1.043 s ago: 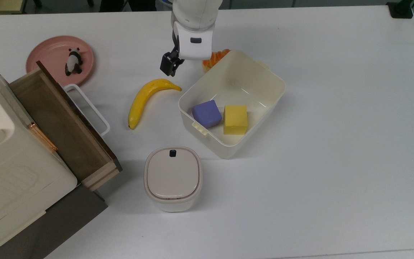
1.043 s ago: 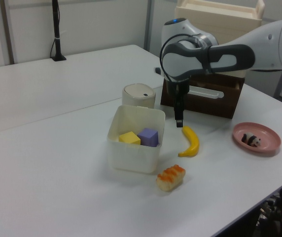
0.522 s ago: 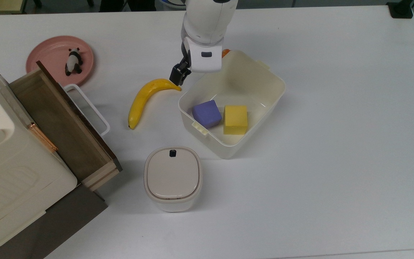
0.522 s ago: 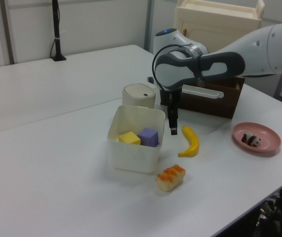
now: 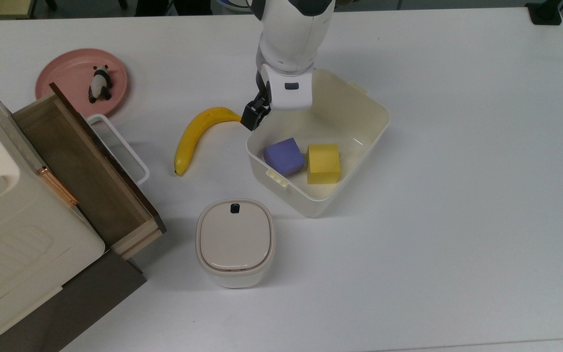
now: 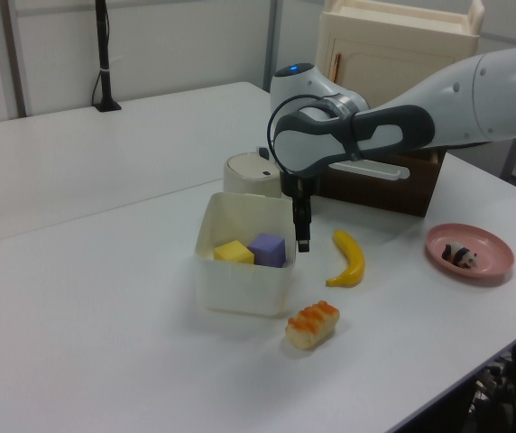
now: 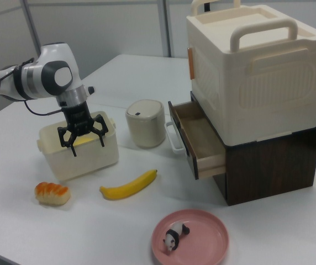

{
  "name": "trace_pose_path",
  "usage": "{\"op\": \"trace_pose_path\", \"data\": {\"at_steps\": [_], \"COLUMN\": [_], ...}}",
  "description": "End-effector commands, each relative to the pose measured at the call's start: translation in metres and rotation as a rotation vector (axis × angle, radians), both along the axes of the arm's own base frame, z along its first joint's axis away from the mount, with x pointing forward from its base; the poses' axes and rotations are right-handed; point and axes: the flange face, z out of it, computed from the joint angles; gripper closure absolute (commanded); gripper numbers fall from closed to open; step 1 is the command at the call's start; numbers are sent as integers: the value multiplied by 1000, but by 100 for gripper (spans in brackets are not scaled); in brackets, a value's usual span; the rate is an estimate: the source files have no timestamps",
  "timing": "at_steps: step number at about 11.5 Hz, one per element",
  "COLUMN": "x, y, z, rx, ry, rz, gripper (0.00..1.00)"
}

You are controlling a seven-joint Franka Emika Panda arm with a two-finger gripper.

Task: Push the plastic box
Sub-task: 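Push the cream plastic box across the table with the gripper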

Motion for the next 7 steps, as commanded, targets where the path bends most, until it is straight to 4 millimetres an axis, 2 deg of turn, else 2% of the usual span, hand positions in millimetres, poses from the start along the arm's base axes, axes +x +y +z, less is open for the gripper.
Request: {"op": "trace_pose_path", "data": {"at_steps": [1, 4, 7], "x": [4, 11, 25], "y": [28, 45, 58], "z": [-4, -15, -12], "rx": [3, 14, 21], "ry": [-34, -88, -110], "rz": [55, 34, 45], "gripper": [0, 0, 0]}}
